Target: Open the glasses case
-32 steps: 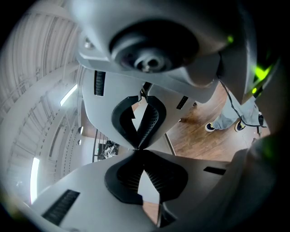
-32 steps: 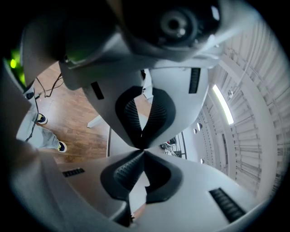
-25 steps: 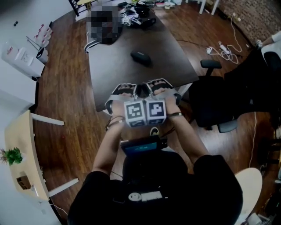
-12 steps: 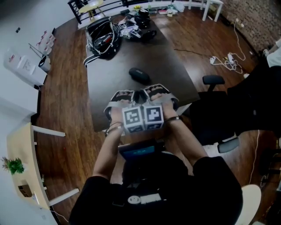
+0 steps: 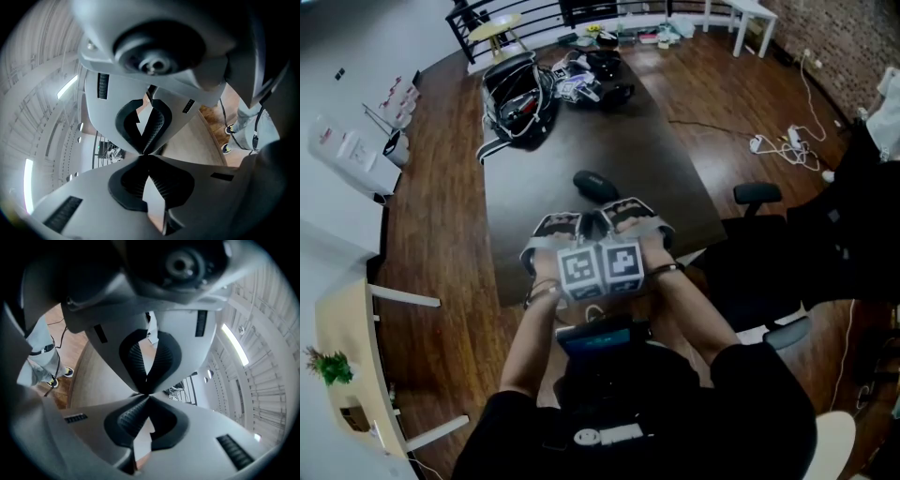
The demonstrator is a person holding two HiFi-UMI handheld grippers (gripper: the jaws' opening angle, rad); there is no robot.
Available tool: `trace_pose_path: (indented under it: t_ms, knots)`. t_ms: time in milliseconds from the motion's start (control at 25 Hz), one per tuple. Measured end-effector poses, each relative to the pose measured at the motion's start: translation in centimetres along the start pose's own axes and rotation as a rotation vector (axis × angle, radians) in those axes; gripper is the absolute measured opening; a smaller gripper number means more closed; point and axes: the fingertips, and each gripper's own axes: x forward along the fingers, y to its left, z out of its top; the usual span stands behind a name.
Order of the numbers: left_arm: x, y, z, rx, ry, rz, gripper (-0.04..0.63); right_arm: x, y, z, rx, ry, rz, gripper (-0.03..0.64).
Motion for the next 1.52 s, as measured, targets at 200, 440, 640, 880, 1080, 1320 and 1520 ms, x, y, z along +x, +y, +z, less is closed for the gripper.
trace_pose_path:
  t_ms: [200, 440, 640, 880, 1080, 1320, 1520]
  knots:
    - [2.3, 0.6, -0.4, 0.011, -0.007, -0.018, 0.002, 2.0, -0.3, -0.9, 0.029, 0.003, 0.027, 0.014]
    - [5.7, 2.6, -1.7, 0.038, 0.002, -0.032, 0.002, 5.3, -3.0, -1.5, 0.090, -0.019, -0.005, 0.014]
    - [8.6, 4.5, -3.1, 0.003, -0.024, -0.042, 0.002, 8.4, -5.2, -1.7, 0.157, -0.050, 0.025, 0.014]
    - [11.6, 6.7, -5.4, -0.115, -0.060, -0.063, 0.002, 11.6, -6.3, -3.5, 0.237, -0.041, 0.080, 0.015]
    - [15.1, 5.1, -8.1, -0.519, -0.183, -0.213, 0.002, 14.5, -5.2, -5.9, 0.362, -0.027, 0.180, 0.017]
    - [17.3, 4.3, -10.8, -0.985, -0.290, -0.367, 0.018, 18.1, -4.0, -6.2, 0.541, -0.048, 0.300, 0.023]
    - [18.7, 3.9, -12.7, -1.133, -0.338, -0.423, 0.192, 21.3, -1.8, -7.1, 0.734, -0.049, 0.446, 0.117]
